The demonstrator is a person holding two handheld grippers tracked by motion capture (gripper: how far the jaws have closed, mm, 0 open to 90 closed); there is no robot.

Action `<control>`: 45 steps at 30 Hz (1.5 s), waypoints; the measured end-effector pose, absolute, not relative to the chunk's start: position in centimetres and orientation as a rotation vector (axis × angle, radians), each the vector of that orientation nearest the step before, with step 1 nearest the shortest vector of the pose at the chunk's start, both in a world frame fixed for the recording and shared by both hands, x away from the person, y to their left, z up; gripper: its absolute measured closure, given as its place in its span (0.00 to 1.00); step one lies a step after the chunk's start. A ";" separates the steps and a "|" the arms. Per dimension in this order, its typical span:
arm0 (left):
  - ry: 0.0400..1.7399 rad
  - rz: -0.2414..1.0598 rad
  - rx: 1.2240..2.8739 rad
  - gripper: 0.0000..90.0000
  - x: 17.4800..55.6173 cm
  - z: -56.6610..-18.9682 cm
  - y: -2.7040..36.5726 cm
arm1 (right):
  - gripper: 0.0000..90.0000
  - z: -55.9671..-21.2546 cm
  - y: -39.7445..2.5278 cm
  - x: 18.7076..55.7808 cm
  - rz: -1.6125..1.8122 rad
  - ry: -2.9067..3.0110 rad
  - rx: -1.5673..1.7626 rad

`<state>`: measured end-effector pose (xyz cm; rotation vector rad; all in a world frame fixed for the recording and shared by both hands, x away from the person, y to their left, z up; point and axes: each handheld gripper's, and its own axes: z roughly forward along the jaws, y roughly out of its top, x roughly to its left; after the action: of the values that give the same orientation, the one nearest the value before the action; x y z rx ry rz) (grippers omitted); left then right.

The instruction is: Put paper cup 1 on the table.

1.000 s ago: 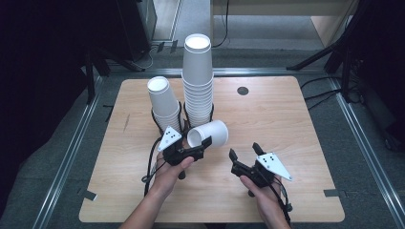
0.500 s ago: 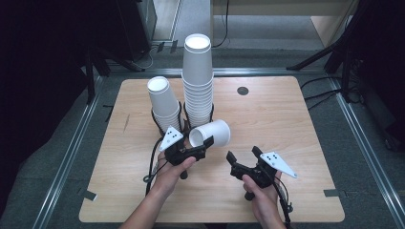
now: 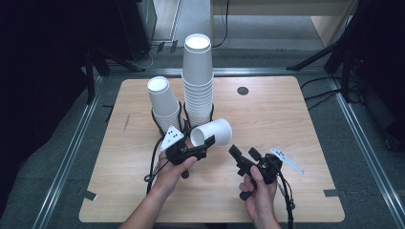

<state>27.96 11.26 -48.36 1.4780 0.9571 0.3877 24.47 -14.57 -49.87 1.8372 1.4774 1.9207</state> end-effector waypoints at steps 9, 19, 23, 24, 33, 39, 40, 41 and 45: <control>0.946 0.387 1.482 0.26 27.8 -48.5 11.2 | 0.00 -50.1 -13.8 25.0 2.056 1.331 2.107; 0.927 0.381 1.488 0.26 27.7 -48.5 11.0 | 0.00 -49.9 -13.0 25.2 2.128 1.183 2.333; 0.918 0.383 1.503 0.26 27.6 -48.5 10.9 | 0.00 -49.9 -12.6 25.3 2.163 1.112 2.414; 0.918 0.385 1.502 0.26 27.6 -48.5 10.8 | 0.00 -49.8 -12.6 25.3 2.182 1.092 2.434; 0.908 0.395 1.504 0.26 27.4 -48.5 10.7 | 0.00 -49.8 -11.5 25.8 2.312 0.856 2.682; 0.902 0.396 1.496 0.26 27.3 -48.4 10.8 | 0.00 -50.0 -10.9 26.2 2.307 0.785 2.752; 0.901 0.396 1.495 0.26 27.3 -48.4 10.8 | 0.00 -50.1 -10.8 26.3 2.318 0.777 2.758; 0.898 0.396 1.496 0.26 27.3 -48.4 10.8 | 0.00 -50.2 -10.8 26.4 2.313 0.772 2.771; 0.889 0.405 1.498 0.26 27.2 -48.3 10.7 | 0.00 -50.6 -10.4 26.7 2.298 0.735 2.811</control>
<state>27.20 10.68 -48.35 1.4977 0.8887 0.4053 26.75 -10.39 -50.58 2.8106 0.7348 2.2979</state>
